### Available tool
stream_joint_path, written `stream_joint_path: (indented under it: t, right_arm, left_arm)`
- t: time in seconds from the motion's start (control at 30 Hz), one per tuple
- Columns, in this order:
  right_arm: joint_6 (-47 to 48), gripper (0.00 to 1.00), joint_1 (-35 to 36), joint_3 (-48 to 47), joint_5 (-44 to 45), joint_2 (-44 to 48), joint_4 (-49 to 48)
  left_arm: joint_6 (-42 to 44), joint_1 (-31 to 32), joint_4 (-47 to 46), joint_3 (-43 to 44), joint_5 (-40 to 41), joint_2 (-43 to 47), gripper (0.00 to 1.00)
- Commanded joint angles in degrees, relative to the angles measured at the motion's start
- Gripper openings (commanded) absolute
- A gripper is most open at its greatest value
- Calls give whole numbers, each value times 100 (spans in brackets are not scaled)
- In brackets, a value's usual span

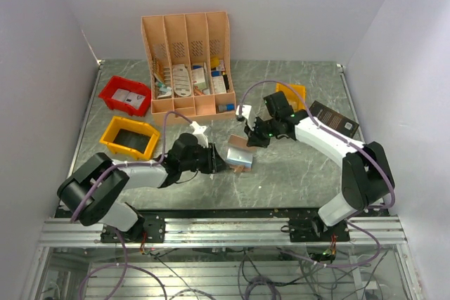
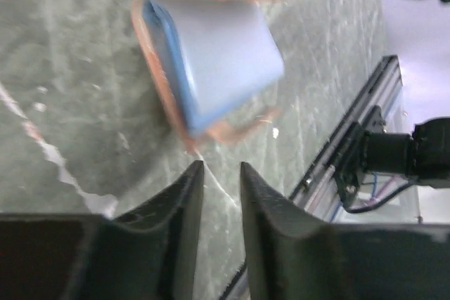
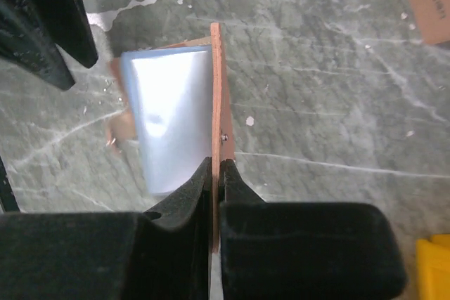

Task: Put the credit cards into the card holder
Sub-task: Open the card holder at the center of the board.

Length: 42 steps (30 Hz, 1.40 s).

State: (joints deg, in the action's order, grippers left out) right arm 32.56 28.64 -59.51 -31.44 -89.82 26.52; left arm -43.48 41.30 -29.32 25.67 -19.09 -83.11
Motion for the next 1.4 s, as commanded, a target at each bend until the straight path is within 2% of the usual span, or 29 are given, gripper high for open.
stream_joint_path:
  t: [0.0, 0.17, 0.27, 0.3, 0.37, 0.43, 0.57, 0.83, 0.9, 0.97, 1.07, 1.13, 1.17, 1.23, 1.33, 1.37]
  right_arm:
    - [1501, 0, -191, -389, -610, 251, 1109]
    - [2990, 0, -187, -756, -716, 141, 2085]
    - [3842, 0, -184, -1264, -882, -192, 2956]
    - [4075, 0, -184, -1439, -971, -354, 3302]
    - [4401, 0, -178, -1757, -1074, -562, 3613]
    - [4530, 0, -165, -2004, -1108, -699, 3697]
    - [4650, 0, -73, -2369, -1131, -879, 3776]
    - [4549, 0, 356, -2478, -1017, -1037, 3689]
    - [4511, 0, 361, -2484, -1053, -1014, 3656]
    - [4480, 0, 361, -2474, -1104, -988, 3633]
    - [4398, 0, 358, -2403, -1181, -920, 3564]
    - [4277, 0, 361, -2319, -1201, -850, 3444]
    - [4187, 3, 363, -2275, -1198, -818, 3353]
    - [3701, 17, 342, -2146, -1099, -708, 2959]
    - [2844, 46, 32, -1961, -1007, -420, 2299]
    - [2732, 51, -103, -1949, -1069, -316, 2218]
  left_arm:
    - [273, 150, -272, -86, -118, 370, 45]
    - [880, 150, 129, -495, 703, 1667, 50]
    - [1257, 156, -641, -1035, 953, 2348, 55]
    - [1431, 153, -990, -1204, 1032, 2480, 65]
    - [1850, 164, -1566, -1423, 1101, 2626, 69]
    - [2331, 171, -1868, -1456, 1100, 2592, 73]
    - [3041, 180, -2231, -1179, 650, 2163, 73]
    - [4099, 578, -1976, -278, 658, 1002, 72]
    - [4222, 667, -2106, -170, 667, 714, 70]
    - [4223, 677, -2320, -127, 692, 468, 63]
    - [4161, 683, -2477, -93, 626, 202, 37]
    - [4036, 684, -2614, -101, 526, 79, 11]
    - [3927, 684, -2706, -121, 507, 38, 7]
    - [3632, 675, -2949, -257, 564, 4, 7]
    - [2810, 659, -3419, -548, 1016, 99, 7]
    - [2477, 660, -3546, -612, 1191, 128, 7]
